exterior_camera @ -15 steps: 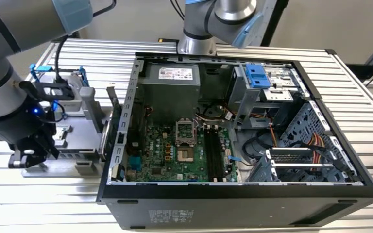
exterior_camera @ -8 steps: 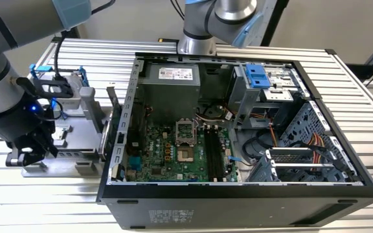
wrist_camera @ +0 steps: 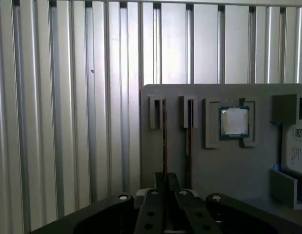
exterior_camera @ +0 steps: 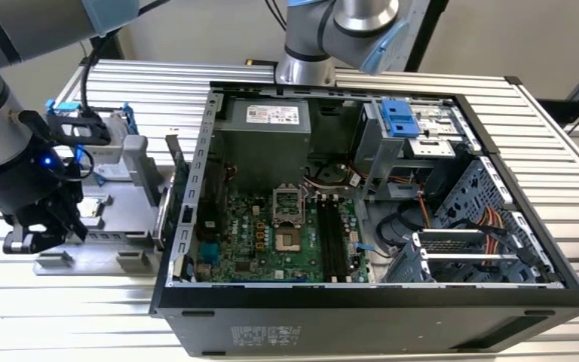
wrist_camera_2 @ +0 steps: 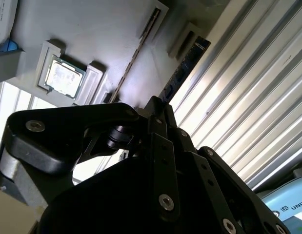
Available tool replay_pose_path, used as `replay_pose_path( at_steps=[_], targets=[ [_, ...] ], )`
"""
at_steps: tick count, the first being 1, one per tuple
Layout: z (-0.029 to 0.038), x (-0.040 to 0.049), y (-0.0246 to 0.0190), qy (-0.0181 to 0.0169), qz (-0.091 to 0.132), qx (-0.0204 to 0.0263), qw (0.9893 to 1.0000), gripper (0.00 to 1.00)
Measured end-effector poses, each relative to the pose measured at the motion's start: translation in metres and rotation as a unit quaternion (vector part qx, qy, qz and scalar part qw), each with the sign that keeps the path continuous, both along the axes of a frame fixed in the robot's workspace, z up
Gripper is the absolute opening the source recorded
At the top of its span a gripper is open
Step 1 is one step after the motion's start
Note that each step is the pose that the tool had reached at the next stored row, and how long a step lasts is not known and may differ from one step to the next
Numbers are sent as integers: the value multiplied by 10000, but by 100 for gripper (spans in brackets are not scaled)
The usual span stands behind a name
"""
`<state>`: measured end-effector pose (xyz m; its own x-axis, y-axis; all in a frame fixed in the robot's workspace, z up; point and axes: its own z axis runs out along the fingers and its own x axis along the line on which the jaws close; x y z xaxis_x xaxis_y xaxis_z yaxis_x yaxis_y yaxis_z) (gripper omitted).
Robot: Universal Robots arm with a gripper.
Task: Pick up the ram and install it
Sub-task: 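Pick up the ram and move it above insertion slot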
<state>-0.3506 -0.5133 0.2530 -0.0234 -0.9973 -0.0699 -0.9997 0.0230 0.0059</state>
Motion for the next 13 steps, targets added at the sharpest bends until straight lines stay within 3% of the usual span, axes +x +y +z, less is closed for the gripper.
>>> replay_pose_path(
  at_steps=[13],
  targets=[
    [155, 0, 0, 0, 0, 0, 10000, 0]
  ],
)
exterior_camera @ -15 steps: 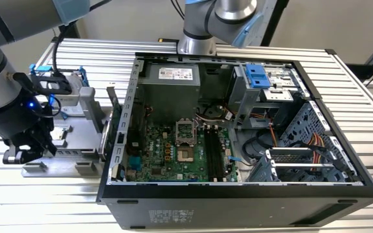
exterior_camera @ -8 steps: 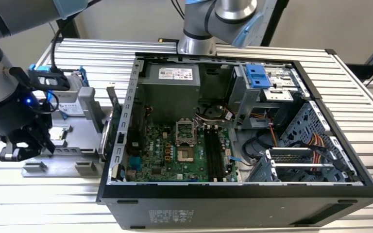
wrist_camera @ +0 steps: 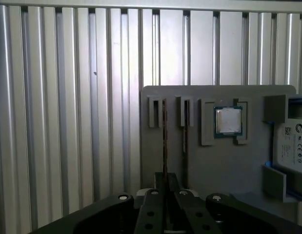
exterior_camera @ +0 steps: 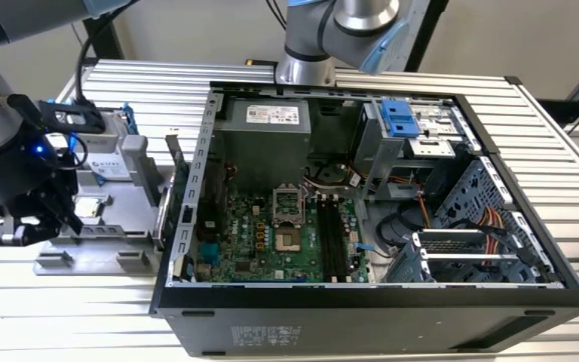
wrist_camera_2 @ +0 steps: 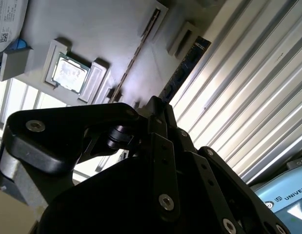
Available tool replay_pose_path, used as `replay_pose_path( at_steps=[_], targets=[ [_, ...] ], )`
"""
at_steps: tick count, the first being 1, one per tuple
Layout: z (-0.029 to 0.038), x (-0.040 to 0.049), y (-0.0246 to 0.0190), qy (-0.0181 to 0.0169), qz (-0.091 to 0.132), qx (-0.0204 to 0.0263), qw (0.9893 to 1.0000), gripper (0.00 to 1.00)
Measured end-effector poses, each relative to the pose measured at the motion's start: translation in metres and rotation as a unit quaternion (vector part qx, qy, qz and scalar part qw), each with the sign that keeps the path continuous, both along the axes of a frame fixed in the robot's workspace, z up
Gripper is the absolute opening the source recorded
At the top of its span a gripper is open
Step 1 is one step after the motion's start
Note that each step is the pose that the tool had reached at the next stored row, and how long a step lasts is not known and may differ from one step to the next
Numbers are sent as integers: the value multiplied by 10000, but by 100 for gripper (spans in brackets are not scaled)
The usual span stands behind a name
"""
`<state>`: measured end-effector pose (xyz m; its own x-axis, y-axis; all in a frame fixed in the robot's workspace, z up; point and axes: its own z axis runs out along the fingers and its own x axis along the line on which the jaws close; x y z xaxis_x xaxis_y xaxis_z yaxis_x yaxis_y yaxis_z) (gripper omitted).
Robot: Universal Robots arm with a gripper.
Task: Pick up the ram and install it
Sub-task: 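Pick up the ram and move it above insertion slot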
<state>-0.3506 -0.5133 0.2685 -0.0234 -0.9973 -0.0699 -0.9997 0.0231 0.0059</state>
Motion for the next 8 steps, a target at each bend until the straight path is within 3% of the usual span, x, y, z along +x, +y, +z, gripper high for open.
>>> replay_pose_path(
  at_steps=[8],
  targets=[
    [98, 0, 0, 0, 0, 0, 10000, 0]
  ],
)
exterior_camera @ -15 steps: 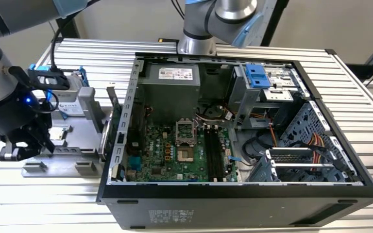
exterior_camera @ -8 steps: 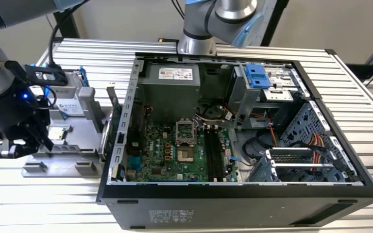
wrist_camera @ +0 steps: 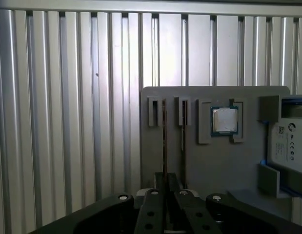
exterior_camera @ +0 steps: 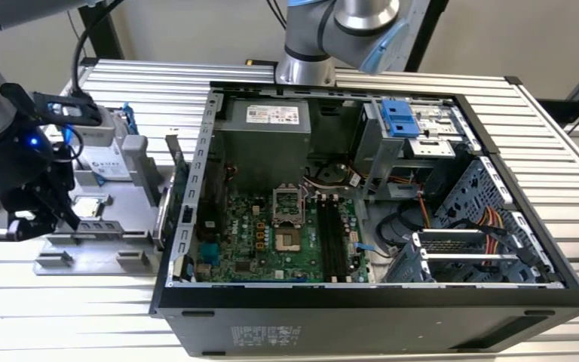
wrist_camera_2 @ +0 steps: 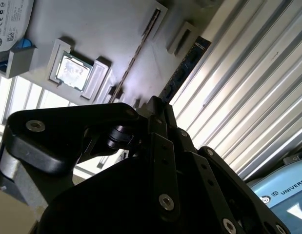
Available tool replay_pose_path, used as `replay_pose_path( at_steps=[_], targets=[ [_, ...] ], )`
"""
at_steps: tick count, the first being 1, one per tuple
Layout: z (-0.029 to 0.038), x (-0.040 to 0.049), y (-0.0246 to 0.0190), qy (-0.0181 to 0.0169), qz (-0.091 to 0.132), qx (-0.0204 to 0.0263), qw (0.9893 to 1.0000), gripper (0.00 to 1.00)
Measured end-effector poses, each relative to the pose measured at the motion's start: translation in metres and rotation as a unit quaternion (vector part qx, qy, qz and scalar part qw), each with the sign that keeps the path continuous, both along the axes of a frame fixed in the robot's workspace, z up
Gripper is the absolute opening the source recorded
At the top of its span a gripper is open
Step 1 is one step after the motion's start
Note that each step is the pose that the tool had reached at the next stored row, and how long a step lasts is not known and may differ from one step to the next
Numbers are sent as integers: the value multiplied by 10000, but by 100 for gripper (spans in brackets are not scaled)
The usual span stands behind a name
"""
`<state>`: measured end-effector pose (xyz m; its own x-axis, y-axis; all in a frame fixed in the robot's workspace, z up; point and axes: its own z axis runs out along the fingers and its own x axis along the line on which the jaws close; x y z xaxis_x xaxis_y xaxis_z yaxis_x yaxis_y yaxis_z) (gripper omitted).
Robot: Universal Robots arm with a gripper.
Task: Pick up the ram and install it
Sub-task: 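Pick up the ram and move it above insertion slot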
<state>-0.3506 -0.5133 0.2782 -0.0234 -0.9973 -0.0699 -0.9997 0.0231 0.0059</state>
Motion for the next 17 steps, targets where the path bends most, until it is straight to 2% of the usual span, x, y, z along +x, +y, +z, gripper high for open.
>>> replay_pose_path(
  at_steps=[17],
  targets=[
    [224, 0, 0, 0, 0, 0, 10000, 0]
  ],
)
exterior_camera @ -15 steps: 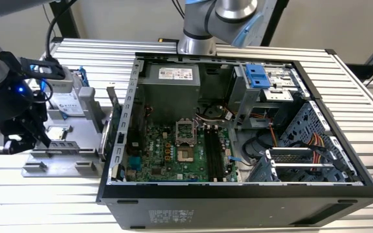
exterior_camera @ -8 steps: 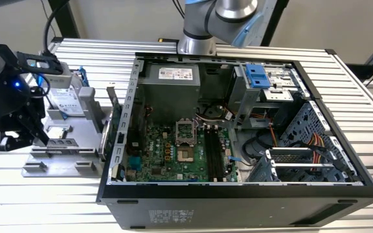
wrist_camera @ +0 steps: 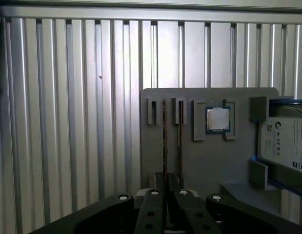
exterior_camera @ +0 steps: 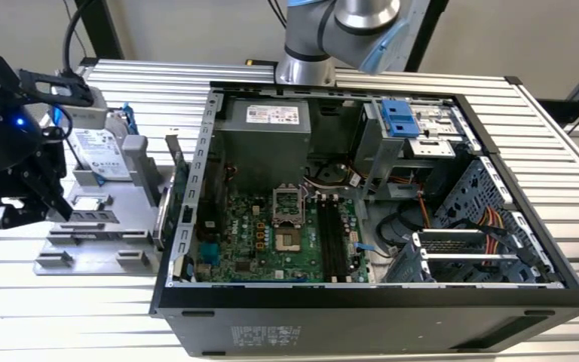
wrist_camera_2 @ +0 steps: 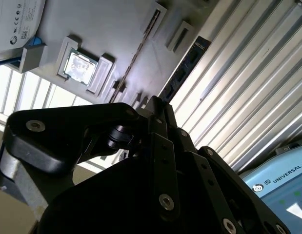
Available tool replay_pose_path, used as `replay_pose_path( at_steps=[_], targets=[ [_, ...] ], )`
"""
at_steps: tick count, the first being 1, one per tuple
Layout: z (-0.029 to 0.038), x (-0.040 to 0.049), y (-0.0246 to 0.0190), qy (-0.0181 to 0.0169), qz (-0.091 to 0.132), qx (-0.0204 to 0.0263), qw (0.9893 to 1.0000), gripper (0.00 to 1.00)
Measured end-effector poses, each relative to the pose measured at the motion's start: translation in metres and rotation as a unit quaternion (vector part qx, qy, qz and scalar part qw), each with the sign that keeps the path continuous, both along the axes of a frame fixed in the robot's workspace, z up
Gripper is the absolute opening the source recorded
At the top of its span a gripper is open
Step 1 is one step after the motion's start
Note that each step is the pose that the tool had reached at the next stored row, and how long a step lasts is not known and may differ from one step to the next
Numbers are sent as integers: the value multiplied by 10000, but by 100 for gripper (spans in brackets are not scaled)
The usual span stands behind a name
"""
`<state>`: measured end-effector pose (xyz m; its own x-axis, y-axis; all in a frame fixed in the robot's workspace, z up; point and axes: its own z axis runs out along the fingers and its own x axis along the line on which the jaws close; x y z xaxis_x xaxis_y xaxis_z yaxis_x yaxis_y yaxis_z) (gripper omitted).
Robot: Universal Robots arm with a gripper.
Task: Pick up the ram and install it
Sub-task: 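Pick up the ram and move it above insertion slot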
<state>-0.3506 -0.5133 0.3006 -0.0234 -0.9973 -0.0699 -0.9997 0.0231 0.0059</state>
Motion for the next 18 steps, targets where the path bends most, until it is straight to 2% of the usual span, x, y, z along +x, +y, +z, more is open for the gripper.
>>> replay_pose_path(
  at_steps=[18],
  targets=[
    [260, 0, 0, 0, 0, 0, 10000, 0]
  ],
)
